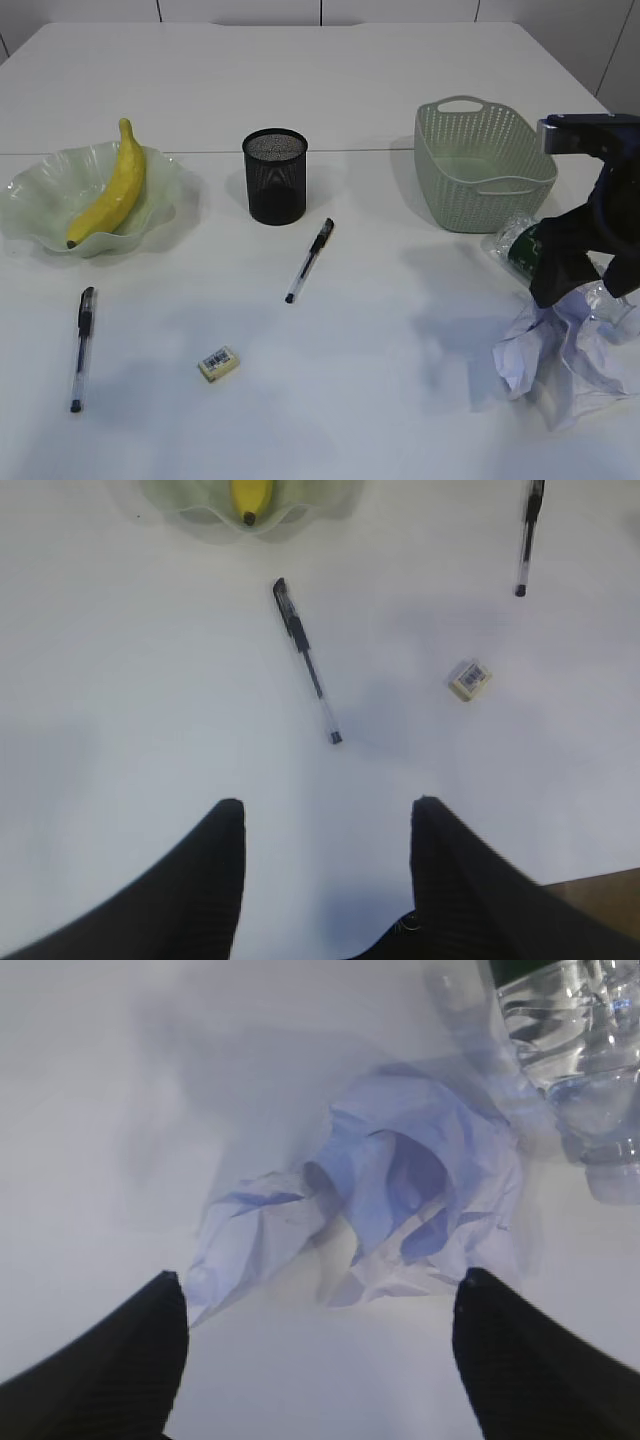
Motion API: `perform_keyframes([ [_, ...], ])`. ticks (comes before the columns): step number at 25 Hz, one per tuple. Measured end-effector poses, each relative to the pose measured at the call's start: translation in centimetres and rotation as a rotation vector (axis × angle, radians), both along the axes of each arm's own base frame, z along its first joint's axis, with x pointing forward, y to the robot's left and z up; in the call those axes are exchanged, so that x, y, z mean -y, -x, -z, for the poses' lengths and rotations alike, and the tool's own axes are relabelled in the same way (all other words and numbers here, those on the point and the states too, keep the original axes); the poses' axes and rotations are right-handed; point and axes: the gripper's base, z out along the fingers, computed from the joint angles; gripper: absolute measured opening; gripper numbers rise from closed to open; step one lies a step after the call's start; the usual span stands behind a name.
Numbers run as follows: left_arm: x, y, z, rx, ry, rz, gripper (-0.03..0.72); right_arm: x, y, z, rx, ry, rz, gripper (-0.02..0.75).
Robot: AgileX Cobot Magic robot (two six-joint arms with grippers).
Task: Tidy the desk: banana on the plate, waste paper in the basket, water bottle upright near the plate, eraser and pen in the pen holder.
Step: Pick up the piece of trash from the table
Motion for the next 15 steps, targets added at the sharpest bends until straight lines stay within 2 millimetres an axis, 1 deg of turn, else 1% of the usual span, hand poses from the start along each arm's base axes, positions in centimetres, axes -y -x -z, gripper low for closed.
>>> perform_keyframes([
  [7, 0.0, -0.1, -0.1, 0.016, 0.001, -0.003, 0.379, 0.2, -0.8, 1.3, -0.001, 0.045, -0.038, 0.615],
  [12, 0.0, -0.1, -0.1, 0.016, 0.001, -0.003, 0.373, 0.2, -1.5, 2.9, -0.032, 0.055, -0.044, 0.617],
  [15, 0.0, -0.1, -0.1, 0.016, 0.002, -0.004, 0.372, 0.2, -1.9, 3.5, -0.03, 0.061, -0.047, 0.617],
])
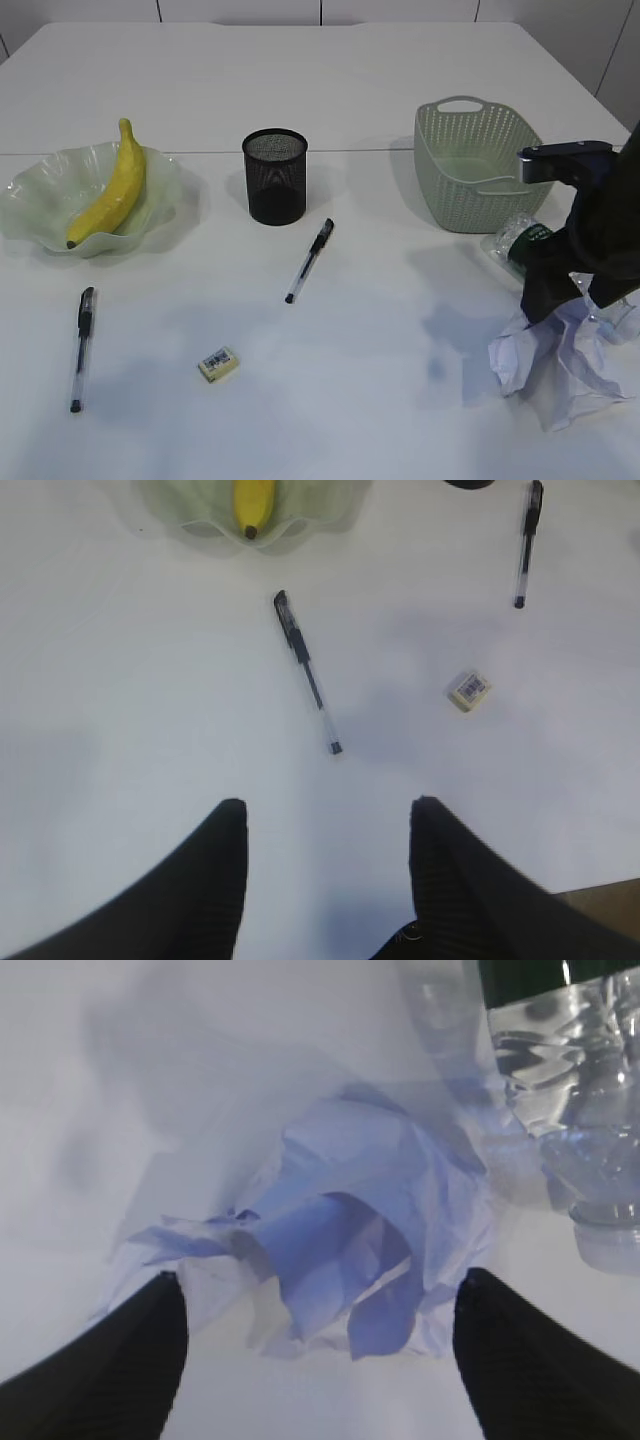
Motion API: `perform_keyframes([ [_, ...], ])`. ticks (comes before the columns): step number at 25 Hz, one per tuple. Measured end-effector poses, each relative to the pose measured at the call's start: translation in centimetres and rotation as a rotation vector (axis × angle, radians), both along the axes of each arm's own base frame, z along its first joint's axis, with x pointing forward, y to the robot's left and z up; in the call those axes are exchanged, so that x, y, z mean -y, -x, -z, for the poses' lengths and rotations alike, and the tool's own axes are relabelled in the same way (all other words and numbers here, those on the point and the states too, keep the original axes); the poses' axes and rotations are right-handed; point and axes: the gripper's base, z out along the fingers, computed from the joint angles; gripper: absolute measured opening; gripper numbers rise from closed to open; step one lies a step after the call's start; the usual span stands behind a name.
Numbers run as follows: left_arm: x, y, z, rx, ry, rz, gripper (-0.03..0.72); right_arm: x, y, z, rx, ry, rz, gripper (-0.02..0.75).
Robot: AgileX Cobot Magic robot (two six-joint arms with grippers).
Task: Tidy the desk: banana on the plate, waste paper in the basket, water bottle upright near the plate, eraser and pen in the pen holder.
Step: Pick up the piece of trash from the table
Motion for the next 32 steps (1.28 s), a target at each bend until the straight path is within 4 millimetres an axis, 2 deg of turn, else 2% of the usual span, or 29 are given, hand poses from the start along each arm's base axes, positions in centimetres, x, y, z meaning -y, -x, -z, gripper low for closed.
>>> perform_keyframes([
  [17, 0.0, -0.1, -0.1, 0.018, 0.001, -0.003, 0.37, 0.0, -1.6, 4.6, -0.07, 0.037, -0.015, 0.616],
  [27, 0.0, -0.1, -0.1, 0.02, 0.001, -0.003, 0.362, -0.1, -2.0, 4.9, -0.043, 0.031, -0.012, 0.567],
  [32, 0.0, -0.1, -0.1, 0.02, 0.001, -0.003, 0.361, -0.1, -2.1, 4.9, -0.038, 0.031, -0.011, 0.473],
])
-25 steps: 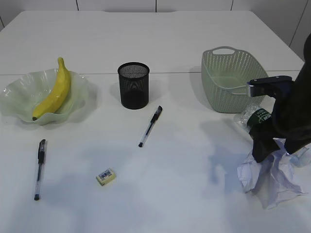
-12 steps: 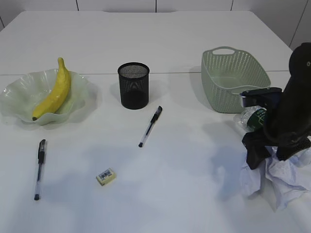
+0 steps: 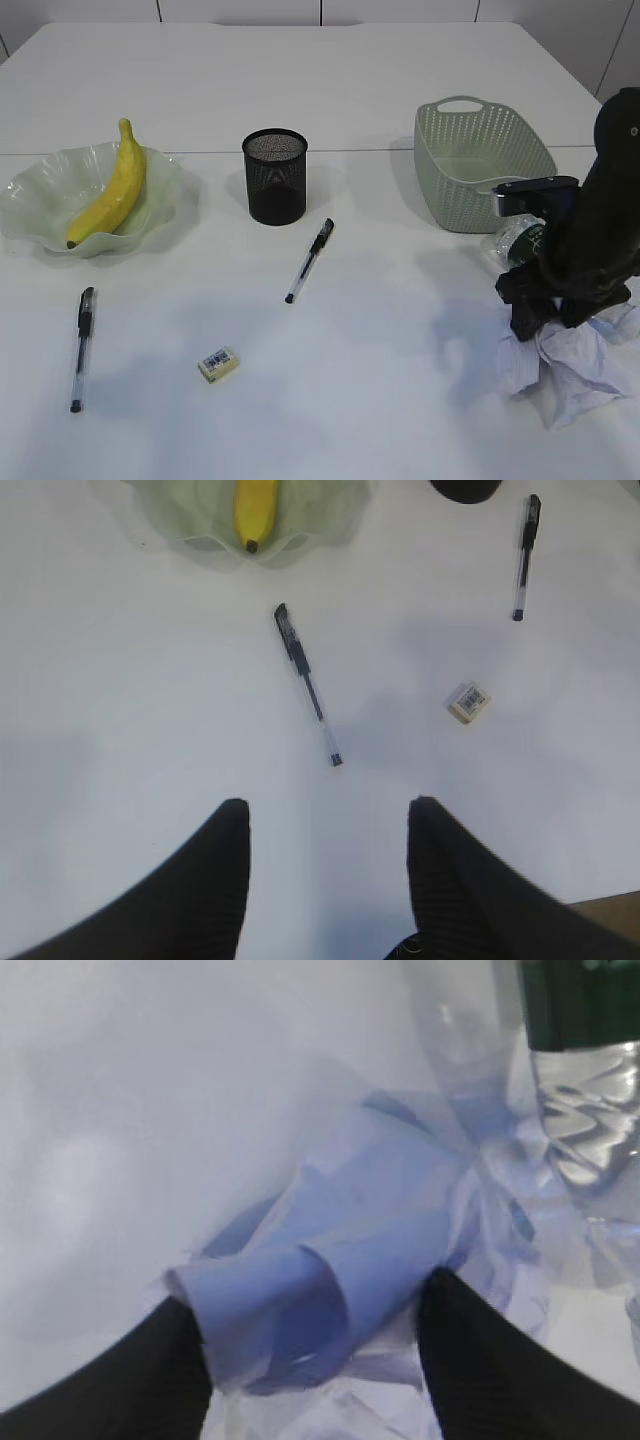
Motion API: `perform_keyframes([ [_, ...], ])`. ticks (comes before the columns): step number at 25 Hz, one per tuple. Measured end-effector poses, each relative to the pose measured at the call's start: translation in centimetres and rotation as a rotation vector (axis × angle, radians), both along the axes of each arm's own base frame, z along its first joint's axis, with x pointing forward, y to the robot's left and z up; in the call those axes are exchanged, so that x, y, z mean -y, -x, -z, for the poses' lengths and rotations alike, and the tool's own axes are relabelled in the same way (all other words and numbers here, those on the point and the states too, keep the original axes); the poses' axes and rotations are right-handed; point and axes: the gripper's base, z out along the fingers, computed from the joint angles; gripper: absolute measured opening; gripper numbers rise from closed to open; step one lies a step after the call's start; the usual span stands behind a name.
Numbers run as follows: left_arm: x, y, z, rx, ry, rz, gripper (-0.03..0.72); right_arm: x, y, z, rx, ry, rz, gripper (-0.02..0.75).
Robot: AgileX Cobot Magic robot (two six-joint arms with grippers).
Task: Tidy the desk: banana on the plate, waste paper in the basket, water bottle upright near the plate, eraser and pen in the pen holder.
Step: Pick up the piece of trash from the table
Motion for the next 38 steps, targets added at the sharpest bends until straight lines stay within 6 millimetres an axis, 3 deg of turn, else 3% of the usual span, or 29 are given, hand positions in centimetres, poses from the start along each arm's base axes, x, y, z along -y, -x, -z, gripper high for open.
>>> perform_keyframes([
  [7, 0.0, 0.0, 0.0, 0.0, 0.0, 0.0, 0.361, 0.0, -0.02, 0.0, 0.002, 0.0, 0.0, 0.277],
  [13, 0.0, 0.0, 0.0, 0.0, 0.0, 0.0, 0.361, 0.0, -0.04, 0.0, 0.004, 0.0, 0.0, 0.186],
  [20, 0.01, 0.0, 0.0, 0.0, 0.001, 0.0, 0.36, -0.02, -0.13, -0.1, 0.008, -0.001, 0.0, 0.026],
  [38, 0.01, 0.0, 0.0, 0.0, 0.001, 0.0, 0.35, -0.09, -0.05, -0.09, -0.001, -0.01, 0.007, 0.003],
])
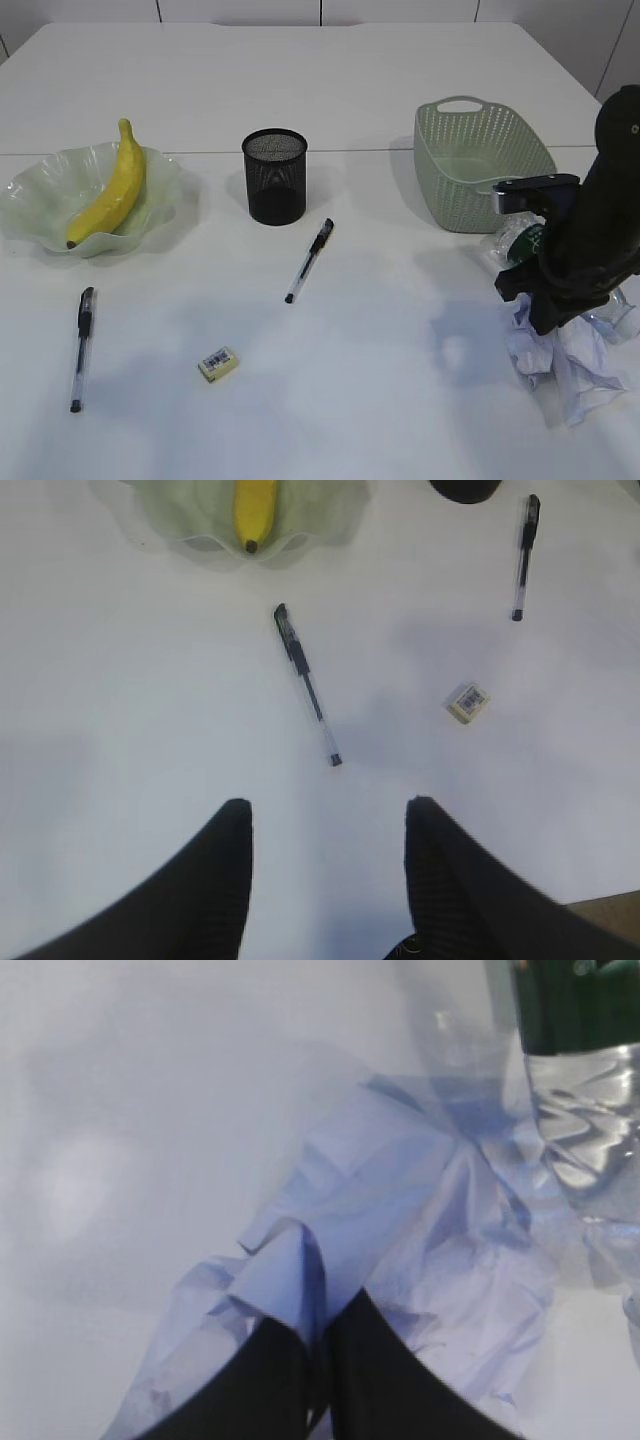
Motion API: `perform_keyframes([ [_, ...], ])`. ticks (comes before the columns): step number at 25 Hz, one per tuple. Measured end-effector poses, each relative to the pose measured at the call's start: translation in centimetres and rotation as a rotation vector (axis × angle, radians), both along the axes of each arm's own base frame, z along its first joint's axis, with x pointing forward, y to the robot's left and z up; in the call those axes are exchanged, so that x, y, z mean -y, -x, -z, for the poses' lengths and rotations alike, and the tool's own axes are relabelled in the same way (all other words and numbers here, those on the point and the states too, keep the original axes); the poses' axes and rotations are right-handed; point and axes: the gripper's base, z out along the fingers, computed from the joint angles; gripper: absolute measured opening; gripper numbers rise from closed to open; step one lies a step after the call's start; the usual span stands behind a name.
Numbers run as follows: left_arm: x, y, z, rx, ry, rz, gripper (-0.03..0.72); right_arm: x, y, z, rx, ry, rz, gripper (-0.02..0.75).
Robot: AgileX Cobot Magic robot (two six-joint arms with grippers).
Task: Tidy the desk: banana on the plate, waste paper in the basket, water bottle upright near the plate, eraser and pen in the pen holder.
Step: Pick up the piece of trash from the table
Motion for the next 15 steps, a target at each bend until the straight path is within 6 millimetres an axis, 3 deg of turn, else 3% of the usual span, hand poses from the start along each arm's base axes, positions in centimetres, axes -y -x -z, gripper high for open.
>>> perform_keyframes([
  [15, 0.0, 0.0, 0.0, 0.0, 0.0, 0.0, 0.349, 0.0, 1.1, -3.5, 0.047, -0.021, 0.005, 0.0],
])
